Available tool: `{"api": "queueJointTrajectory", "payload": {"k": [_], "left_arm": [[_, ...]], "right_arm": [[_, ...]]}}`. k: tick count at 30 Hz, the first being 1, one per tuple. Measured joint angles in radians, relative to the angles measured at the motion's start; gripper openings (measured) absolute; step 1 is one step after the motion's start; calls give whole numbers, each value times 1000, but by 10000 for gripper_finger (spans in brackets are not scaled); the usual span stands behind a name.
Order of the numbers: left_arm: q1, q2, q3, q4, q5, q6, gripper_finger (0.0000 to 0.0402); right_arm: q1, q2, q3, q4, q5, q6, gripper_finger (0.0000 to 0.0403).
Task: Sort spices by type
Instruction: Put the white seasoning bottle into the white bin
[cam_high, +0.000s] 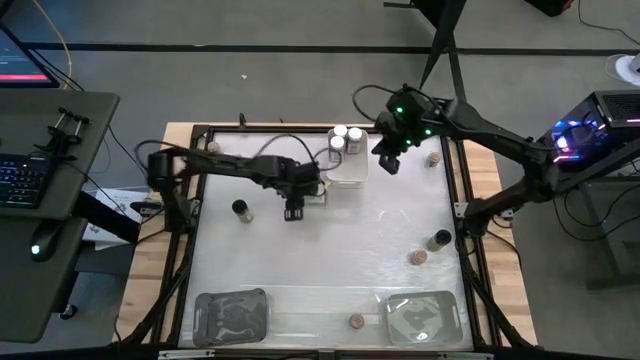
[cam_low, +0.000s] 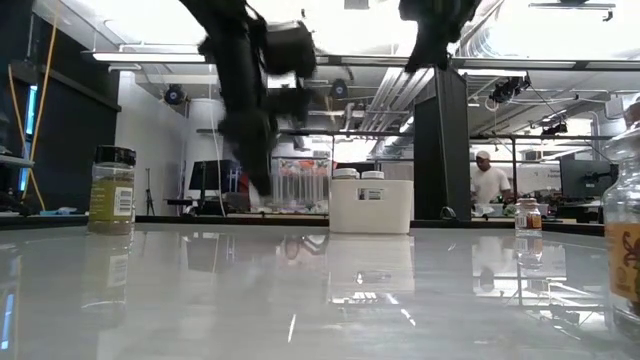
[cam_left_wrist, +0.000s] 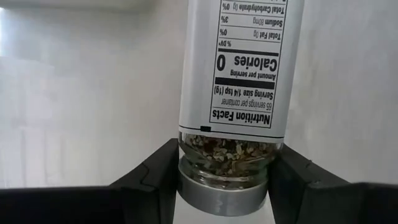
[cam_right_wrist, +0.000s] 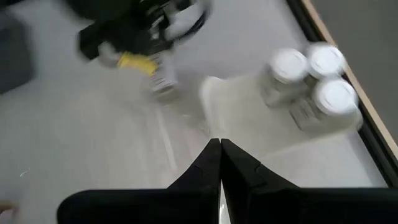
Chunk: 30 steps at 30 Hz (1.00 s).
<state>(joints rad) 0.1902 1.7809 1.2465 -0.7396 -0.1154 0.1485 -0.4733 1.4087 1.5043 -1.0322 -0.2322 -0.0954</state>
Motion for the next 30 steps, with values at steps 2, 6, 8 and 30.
{"api": "queueJointTrajectory", "payload": {"k": [2, 6, 8, 30], "left_arm": [[0, -83, 1, -30, -37, -6, 152], [-4, -267, 22, -26, -96, -14, 152], [-4, -322, 44, -17, -115, -8, 152], [-79, -283, 198, -23, -475, 161, 152]], "right_arm": [[21, -30, 0, -2, -12, -19, 0], [62, -53, 0, 24, -5, -18, 13], [81, -44, 0, 61, -4, -8, 35], [175, 84, 0, 557, 108, 475, 362]]}}
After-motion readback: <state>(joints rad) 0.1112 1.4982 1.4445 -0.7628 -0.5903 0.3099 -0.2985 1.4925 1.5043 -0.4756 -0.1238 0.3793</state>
